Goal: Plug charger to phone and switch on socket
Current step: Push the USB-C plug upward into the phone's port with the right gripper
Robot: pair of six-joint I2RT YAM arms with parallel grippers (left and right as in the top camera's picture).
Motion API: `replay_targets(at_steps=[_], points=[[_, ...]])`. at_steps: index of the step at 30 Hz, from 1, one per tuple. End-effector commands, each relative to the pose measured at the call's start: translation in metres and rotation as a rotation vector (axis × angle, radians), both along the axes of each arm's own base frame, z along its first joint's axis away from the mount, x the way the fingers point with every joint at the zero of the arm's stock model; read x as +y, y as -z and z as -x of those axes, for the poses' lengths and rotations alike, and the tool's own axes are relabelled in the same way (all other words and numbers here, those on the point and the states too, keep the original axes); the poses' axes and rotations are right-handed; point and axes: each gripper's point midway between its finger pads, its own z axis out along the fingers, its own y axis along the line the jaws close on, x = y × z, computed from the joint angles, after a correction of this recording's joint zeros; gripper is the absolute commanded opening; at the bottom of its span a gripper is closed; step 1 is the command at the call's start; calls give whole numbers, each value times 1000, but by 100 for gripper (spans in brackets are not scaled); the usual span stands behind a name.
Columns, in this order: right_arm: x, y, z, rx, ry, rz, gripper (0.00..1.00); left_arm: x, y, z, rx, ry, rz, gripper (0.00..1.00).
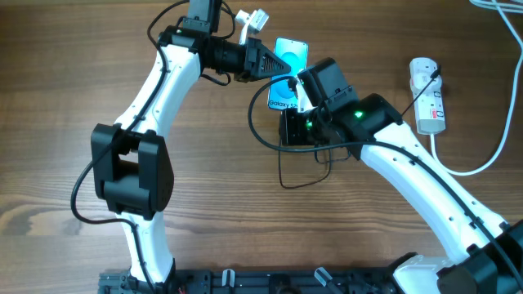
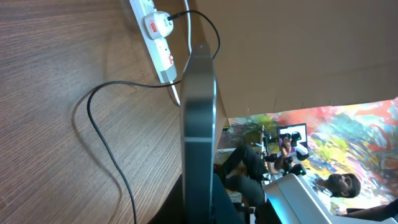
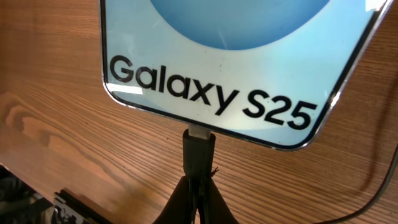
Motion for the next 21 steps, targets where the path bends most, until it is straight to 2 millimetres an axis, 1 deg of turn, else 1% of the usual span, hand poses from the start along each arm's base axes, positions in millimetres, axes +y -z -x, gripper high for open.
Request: replay_targets(at_steps=[1,15,21], points=[[1,-3,-7,-28,-1,8,4,1,-28,9,-59,29,55,4],[3,-4,-9,-38,0,2,5,1,-25,9,-78,30,41,4],[0,-4,-11,-39,7,3,4,1,-23,9,-74,25,28,4]])
